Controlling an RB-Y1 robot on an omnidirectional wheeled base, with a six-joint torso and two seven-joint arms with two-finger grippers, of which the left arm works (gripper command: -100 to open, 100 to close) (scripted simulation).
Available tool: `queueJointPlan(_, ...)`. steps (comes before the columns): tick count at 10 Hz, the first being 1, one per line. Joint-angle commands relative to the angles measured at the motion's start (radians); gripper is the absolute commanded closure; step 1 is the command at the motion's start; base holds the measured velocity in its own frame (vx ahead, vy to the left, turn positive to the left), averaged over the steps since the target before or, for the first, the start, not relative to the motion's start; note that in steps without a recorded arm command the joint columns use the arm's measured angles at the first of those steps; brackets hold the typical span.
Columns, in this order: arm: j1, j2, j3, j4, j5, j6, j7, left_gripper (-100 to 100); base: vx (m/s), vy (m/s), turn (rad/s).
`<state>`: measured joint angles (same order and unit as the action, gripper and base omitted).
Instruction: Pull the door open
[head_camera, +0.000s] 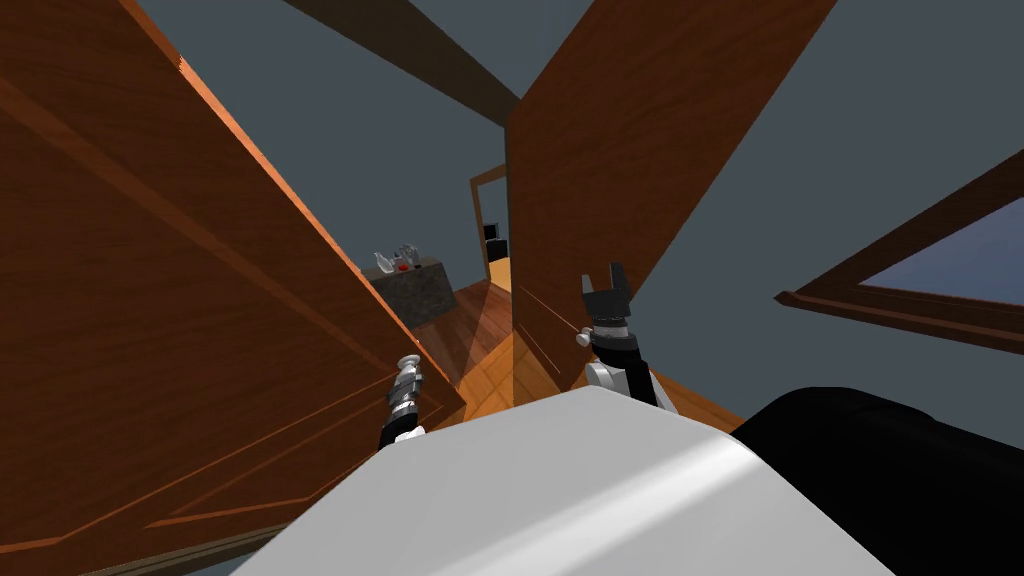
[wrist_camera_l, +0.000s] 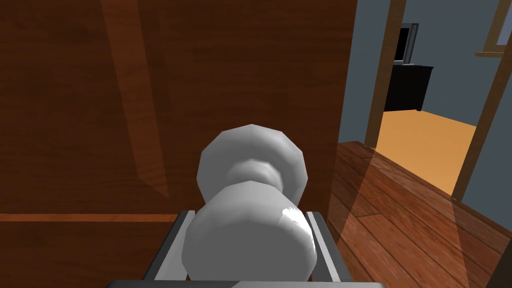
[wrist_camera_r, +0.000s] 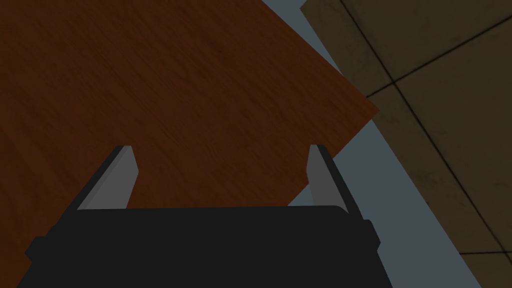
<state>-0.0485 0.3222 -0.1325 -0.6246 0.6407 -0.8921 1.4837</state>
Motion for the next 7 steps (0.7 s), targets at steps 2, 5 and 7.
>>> queueJointPlan(2, 0.0, -0.002, -0.001, 0.0, -0.001, 0.0, 0.0, 100, -0.029, -0.007, -0.005)
queueJointPlan(5, 0.0, -0.002, -0.001, 0.0, -0.001, 0.0, 0.0, 100, -0.008, -0.003, 0.001)
queueJointPlan(7, 0.008, 0.015, -0.031, -0.006, -0.015, 0.003, 0.029, 100, -0.181, 0.041, -0.089)
